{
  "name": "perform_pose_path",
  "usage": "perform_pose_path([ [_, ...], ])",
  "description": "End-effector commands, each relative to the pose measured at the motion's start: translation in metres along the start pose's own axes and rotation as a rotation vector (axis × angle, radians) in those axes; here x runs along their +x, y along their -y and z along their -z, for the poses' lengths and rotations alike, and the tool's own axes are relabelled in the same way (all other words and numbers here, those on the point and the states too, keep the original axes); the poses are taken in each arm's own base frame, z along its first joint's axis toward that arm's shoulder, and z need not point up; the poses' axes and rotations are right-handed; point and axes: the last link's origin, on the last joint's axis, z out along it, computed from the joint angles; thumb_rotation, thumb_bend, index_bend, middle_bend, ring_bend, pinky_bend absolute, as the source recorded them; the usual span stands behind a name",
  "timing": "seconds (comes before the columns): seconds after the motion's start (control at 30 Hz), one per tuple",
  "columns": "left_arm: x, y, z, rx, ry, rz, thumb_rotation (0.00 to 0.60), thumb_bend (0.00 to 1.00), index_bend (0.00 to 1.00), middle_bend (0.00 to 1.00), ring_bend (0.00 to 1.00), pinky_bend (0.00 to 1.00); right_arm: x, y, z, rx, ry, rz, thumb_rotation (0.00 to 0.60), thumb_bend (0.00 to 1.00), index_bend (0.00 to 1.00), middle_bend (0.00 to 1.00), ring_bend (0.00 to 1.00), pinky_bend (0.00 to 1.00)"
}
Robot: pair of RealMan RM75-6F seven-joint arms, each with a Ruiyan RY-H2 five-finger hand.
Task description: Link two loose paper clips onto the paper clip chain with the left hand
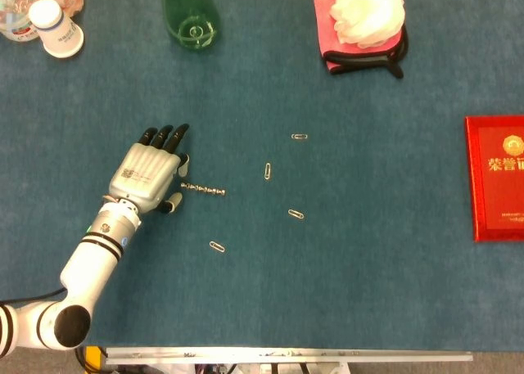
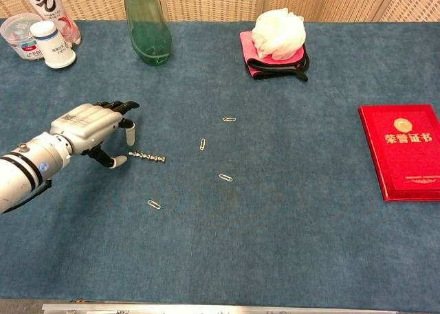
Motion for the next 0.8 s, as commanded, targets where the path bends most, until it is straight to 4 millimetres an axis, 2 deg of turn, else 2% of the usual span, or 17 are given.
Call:
perform_pose_path([
  [0.03, -0.002, 0.0, -0.002, 0.017, 0.003, 0.01, 0.6, 0.31, 0.41, 0.0, 0.0, 0.08, 0.0, 0.0, -0.001, -0.003, 0.002, 0.001, 0.6, 0.3, 0.13, 0.14, 0.08, 0.29],
  [0.8, -0.009, -0.019, -0.007, 0.014, 0.0, 0.017, 0.6, 0.31, 0.44, 0.0, 0.0, 0.08, 0.002, 0.0, 0.001, 0.0, -0.004, -0.003, 0.6, 0.3, 0.13, 0.14, 0.08, 0.29],
])
